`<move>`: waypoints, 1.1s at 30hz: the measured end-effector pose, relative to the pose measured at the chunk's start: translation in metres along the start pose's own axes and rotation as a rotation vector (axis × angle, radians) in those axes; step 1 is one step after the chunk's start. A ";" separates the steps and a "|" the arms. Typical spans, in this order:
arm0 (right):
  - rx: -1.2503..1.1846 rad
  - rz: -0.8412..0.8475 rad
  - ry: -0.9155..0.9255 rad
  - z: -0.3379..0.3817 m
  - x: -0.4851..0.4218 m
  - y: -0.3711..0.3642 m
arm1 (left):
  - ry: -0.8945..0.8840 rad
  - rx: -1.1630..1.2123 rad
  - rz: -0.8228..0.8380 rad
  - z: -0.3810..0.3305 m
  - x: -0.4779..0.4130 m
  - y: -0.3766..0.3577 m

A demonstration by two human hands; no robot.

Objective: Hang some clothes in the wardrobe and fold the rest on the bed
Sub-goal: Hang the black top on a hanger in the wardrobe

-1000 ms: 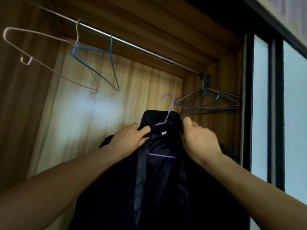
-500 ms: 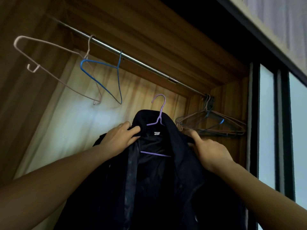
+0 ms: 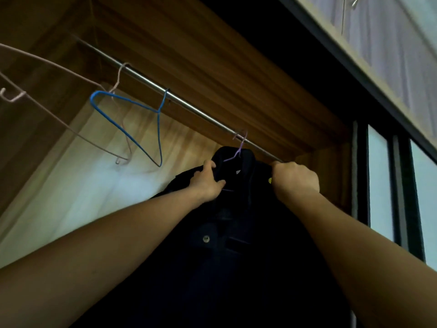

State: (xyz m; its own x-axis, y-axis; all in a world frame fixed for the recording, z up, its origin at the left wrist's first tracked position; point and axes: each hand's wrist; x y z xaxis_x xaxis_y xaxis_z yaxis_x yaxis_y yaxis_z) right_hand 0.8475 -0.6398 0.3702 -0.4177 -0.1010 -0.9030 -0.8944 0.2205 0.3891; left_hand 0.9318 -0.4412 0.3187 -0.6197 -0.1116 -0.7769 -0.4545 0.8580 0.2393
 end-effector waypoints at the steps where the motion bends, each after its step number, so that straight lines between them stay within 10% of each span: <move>1: 0.011 0.008 -0.023 -0.002 -0.007 0.002 | 0.023 0.077 0.008 -0.003 -0.005 -0.002; 13: 0.081 0.078 -0.075 -0.018 -0.060 -0.012 | -0.051 0.337 0.097 0.021 -0.030 -0.033; 33: 0.364 0.096 -0.027 -0.007 0.009 -0.075 | -0.104 -0.265 0.205 0.069 0.020 -0.050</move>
State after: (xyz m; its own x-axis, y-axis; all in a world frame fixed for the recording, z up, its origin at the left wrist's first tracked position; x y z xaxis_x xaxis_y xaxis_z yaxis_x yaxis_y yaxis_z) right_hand 0.9102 -0.6639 0.3344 -0.4884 -0.0380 -0.8718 -0.7338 0.5586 0.3867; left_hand 0.9862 -0.4519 0.2511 -0.6526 0.1129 -0.7493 -0.4867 0.6955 0.5286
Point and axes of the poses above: each hand's wrist, its own x-axis away from the middle knuckle, its own y-axis out of the back of the hand, z = x × y, and after that the axes turned 4 degrees about -y, right-handed
